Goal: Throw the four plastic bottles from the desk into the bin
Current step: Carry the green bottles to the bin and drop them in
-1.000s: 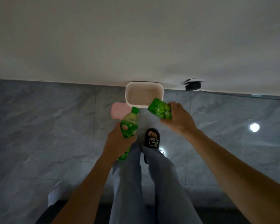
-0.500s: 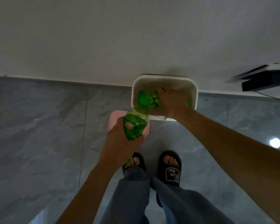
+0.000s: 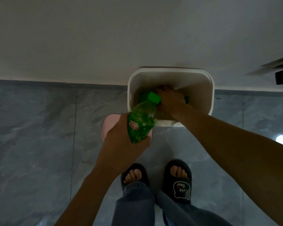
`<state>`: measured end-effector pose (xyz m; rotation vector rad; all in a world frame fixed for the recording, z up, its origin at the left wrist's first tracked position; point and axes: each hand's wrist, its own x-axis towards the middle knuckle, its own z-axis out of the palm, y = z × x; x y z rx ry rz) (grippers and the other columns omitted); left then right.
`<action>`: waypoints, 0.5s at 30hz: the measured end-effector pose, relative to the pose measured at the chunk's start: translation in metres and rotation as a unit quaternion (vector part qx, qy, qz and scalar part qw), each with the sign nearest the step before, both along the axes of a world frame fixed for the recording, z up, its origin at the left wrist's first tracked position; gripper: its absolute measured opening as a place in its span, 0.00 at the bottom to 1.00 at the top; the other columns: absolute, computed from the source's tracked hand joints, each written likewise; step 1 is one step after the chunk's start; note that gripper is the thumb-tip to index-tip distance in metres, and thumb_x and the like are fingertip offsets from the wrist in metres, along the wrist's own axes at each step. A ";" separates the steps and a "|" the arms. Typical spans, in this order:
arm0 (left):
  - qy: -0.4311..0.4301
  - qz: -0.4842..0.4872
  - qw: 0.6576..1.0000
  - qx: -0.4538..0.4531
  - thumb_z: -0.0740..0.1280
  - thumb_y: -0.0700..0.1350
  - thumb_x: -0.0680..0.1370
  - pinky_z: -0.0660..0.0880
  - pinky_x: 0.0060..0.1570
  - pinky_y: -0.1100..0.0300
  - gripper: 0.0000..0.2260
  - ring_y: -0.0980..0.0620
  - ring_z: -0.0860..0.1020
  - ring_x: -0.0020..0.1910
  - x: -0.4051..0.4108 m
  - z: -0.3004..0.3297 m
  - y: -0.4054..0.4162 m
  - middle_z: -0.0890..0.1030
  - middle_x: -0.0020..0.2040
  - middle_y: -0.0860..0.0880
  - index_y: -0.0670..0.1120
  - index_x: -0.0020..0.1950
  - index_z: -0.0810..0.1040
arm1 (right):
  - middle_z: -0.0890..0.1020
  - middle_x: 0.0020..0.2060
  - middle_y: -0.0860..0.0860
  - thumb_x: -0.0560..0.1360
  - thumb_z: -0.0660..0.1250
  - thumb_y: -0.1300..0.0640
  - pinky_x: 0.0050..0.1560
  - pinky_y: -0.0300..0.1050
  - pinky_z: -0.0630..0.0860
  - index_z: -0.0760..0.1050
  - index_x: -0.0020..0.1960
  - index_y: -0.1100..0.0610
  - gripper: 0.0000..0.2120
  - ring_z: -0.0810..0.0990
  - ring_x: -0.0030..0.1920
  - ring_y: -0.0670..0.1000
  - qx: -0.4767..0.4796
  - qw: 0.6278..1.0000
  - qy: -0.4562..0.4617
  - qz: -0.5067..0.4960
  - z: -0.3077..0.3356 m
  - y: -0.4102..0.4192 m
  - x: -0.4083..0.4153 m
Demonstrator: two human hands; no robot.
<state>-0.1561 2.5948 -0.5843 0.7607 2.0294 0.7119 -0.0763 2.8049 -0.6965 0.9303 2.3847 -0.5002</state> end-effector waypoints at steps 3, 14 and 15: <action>0.016 -0.004 1.000 -0.011 0.75 0.58 0.69 0.69 0.34 0.73 0.23 0.77 0.74 0.46 -0.001 0.003 0.003 0.77 0.41 0.63 0.79 0.48 0.64 | 0.69 0.72 0.57 0.79 0.65 0.54 0.63 0.62 0.75 0.64 0.75 0.55 0.26 0.70 0.71 0.62 -0.034 0.999 0.029 -0.023 0.010 0.002 0.000; 0.103 -0.127 0.986 -0.039 0.75 0.54 0.69 0.79 0.50 0.48 0.31 0.46 0.79 0.54 -0.011 0.041 0.052 0.80 0.58 0.47 0.50 0.68 0.68 | 0.80 0.60 0.53 0.82 0.58 0.46 0.49 0.47 0.75 0.74 0.66 0.51 0.17 0.79 0.56 0.55 -0.013 0.988 0.149 -0.029 0.115 -0.038 0.103; 0.118 -0.152 0.980 -0.043 0.75 0.55 0.69 0.79 0.50 0.47 0.32 0.45 0.79 0.54 -0.011 0.045 0.063 0.79 0.59 0.46 0.49 0.69 0.67 | 0.80 0.59 0.53 0.81 0.59 0.47 0.51 0.48 0.76 0.74 0.66 0.52 0.17 0.79 0.56 0.55 -0.006 0.989 0.144 -0.022 0.117 -0.044 0.111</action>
